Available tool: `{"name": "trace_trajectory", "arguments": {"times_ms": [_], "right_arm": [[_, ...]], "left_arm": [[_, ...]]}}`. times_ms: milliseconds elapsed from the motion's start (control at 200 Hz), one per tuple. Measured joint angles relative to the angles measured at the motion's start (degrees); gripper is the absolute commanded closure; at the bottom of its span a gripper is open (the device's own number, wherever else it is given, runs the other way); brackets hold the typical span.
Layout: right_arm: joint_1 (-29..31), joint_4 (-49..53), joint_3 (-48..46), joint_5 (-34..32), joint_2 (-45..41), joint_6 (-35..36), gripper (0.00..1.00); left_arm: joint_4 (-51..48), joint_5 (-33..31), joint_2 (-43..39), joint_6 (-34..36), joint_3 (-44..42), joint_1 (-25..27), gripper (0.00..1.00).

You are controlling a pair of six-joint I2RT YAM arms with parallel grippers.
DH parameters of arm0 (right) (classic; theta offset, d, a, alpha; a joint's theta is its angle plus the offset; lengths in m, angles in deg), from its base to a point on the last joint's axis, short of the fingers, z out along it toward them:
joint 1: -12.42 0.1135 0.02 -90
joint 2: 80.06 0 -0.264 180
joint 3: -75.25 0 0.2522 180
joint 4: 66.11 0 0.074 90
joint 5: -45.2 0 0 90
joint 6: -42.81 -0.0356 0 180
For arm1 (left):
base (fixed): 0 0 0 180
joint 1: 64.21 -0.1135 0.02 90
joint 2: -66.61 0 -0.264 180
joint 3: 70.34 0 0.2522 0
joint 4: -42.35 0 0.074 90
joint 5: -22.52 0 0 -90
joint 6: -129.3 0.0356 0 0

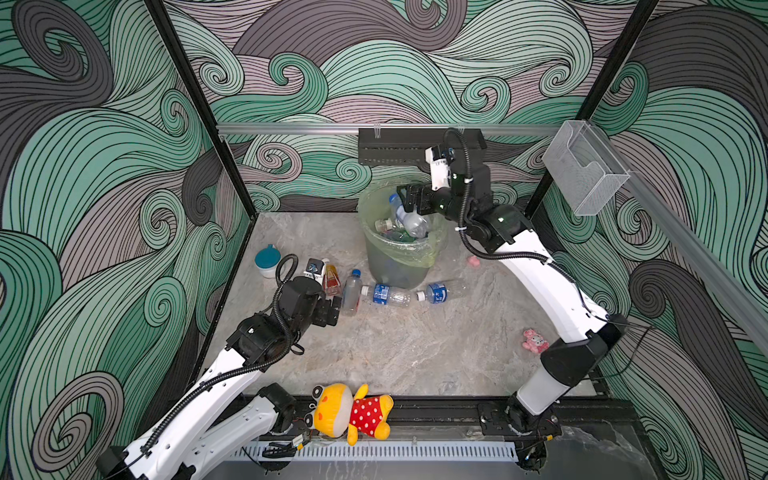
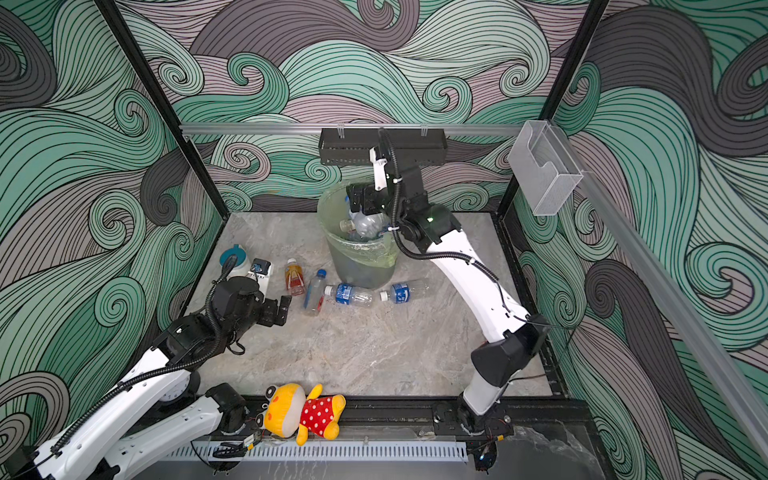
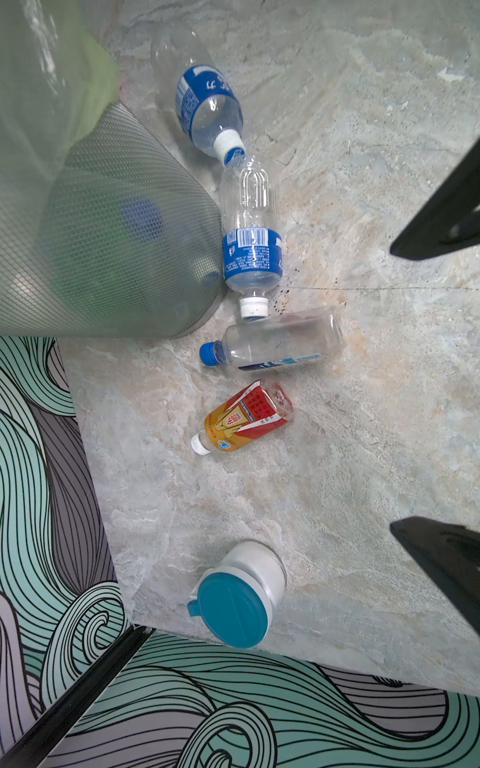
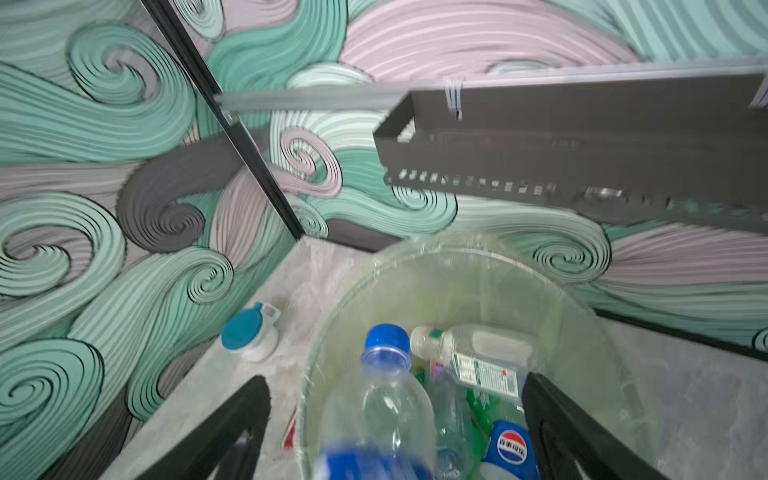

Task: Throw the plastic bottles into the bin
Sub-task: 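Swing the water bottle over the bin and open the right gripper, then withdraw the right gripper while the left gripper reaches toward the yellow-label drink bottle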

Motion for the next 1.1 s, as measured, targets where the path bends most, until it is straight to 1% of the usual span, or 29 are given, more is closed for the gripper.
{"name": "trace_trajectory", "arguments": {"times_ms": [45, 110, 230, 320, 430, 591, 806, 931, 1101], "right_arm": [[0.0, 0.15, -2.12, 0.02, -0.96, 0.44, 0.0], [0.0, 0.02, -6.62, 0.02, -4.59, 1.11, 0.0], [-0.04, -0.74, -14.29, -0.04, -14.73, 1.7, 0.0], [-0.11, -2.19, -18.93, -0.28, -22.49, 1.66, 0.0], [-0.11, -3.43, -24.02, -0.83, -29.44, 1.38, 0.0], [-0.33, -3.21, -31.1, -1.31, -34.4, 0.57, 0.0], [-0.37, -1.01, -43.58, -1.86, -41.03, -1.18, 0.0], [-0.42, 0.13, -48.98, -2.08, -45.55, -2.14, 0.0], [-0.42, 2.36, -54.01, -1.09, -51.32, -2.75, 0.0]], "left_arm": [[-0.31, 0.0, -0.35, 0.0, -0.02, 0.0, 0.01], [-0.68, -0.02, -0.48, 0.04, 0.0, -0.09, 0.01], [-0.74, -0.11, 0.42, 0.02, -0.02, -0.72, 0.01], [-0.72, -0.28, 2.32, -0.17, -0.02, -1.05, 0.01], [-0.72, -0.46, 6.03, -0.85, -0.02, -1.51, 0.01], [0.04, 0.04, 10.03, -2.14, 0.0, -3.41, 0.01], [2.64, 2.6, 16.17, -4.2, 0.48, -7.13, 0.01], [3.96, 3.96, 21.57, -4.68, 2.62, -9.53, 0.01], [6.58, 5.22, 29.22, -4.68, 6.67, -11.69, 0.01]]}}
